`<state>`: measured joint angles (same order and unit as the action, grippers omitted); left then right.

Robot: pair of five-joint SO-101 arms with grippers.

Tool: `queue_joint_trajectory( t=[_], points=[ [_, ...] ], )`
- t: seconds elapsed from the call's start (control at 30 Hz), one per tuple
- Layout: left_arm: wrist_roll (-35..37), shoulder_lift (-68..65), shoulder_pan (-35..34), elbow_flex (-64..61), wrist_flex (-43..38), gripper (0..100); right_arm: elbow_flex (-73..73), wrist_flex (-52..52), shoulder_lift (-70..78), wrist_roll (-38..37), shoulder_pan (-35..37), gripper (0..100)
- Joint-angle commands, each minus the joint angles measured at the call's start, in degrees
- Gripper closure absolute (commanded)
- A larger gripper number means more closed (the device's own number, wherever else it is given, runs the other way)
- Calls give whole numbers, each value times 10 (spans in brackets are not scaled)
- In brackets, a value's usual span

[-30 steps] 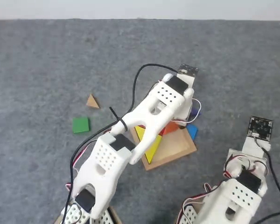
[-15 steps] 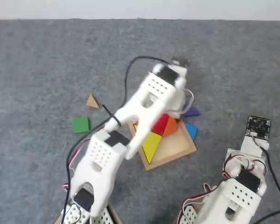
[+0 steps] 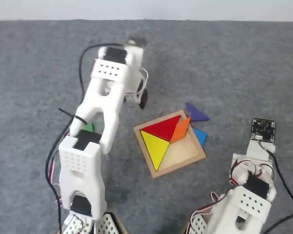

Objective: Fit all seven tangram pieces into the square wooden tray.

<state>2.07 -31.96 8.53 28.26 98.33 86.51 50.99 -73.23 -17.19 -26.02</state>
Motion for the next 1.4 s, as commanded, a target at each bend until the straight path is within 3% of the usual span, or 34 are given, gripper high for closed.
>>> queue_joint_trajectory(
  t=[0.0,0.13,0.37,0.6,0.8,1.07,1.37],
  points=[
    [-49,40,30,-36,-56,797,-18,-8,-4,2,5,978],
    [-100,43,38,-45,-97,798,-20,-10,-4,2,7,978],
    [-104,183,-92,-118,-99,828,-132,7,52,4,114,978],
    [-94,476,-151,-502,-280,827,-381,6,353,18,259,969],
    [-58,622,-201,-777,-470,826,-554,2,593,62,350,837],
    [-54,639,-234,-854,-549,826,-623,-34,735,110,380,826],
    [-57,640,-233,-855,-549,826,-627,-63,815,110,415,826]
  ],
)
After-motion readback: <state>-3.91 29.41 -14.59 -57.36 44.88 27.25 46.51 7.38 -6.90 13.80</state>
